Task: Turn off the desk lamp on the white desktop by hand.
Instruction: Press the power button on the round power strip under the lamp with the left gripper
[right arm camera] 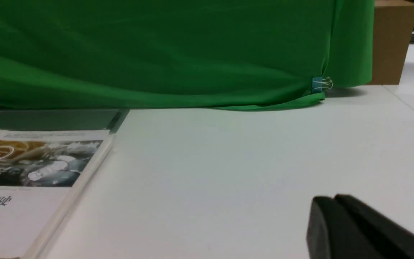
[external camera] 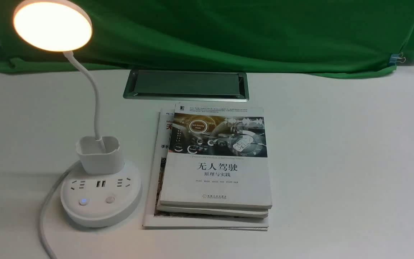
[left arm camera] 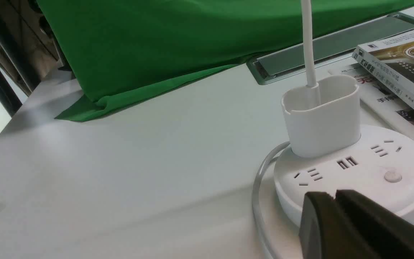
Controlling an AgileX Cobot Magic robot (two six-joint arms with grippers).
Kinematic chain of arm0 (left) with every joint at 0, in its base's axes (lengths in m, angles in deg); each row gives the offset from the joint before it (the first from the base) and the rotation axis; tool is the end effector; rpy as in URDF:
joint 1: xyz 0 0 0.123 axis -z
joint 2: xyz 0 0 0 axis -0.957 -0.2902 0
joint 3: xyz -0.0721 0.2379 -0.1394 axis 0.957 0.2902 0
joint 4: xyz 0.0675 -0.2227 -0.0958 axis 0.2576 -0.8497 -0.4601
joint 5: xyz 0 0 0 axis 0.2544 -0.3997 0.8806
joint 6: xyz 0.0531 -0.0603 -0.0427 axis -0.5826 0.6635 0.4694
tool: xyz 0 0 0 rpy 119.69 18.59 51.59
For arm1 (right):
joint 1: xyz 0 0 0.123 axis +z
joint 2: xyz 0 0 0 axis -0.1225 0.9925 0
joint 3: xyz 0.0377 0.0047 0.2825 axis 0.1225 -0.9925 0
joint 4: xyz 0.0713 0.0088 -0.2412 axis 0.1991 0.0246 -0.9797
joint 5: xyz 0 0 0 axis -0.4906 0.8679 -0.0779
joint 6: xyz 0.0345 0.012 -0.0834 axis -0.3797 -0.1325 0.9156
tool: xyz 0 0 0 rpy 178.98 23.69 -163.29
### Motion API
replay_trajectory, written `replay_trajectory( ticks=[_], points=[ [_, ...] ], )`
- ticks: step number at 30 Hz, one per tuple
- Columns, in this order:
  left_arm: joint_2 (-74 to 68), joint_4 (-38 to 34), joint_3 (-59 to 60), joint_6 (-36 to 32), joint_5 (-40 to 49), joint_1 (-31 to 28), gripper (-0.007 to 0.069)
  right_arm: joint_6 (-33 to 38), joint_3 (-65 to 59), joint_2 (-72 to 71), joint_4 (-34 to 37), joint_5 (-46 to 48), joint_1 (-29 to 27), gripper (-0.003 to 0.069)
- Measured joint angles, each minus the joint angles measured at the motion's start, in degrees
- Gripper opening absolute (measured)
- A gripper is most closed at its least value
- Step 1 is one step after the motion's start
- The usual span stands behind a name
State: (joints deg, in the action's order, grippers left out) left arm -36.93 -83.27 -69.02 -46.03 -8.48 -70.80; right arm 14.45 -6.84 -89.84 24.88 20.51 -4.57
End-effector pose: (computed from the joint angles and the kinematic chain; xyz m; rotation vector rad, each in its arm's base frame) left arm 0.0555 -0.0025 0.1900 0.3372 1.6898 0.2279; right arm 0.0566 0.0029 0.1983 -0.0243 1.6286 0.0509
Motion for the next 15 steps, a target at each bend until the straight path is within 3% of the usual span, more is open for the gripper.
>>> replay_trajectory(
  ticks=[15],
  points=[
    [0.0, -0.5, 0.0, 0.0, -2.7, 0.0, 0.0019, 0.0, 0.0, 0.0, 0.0, 0.0, 0.0, 0.0036]
  ],
)
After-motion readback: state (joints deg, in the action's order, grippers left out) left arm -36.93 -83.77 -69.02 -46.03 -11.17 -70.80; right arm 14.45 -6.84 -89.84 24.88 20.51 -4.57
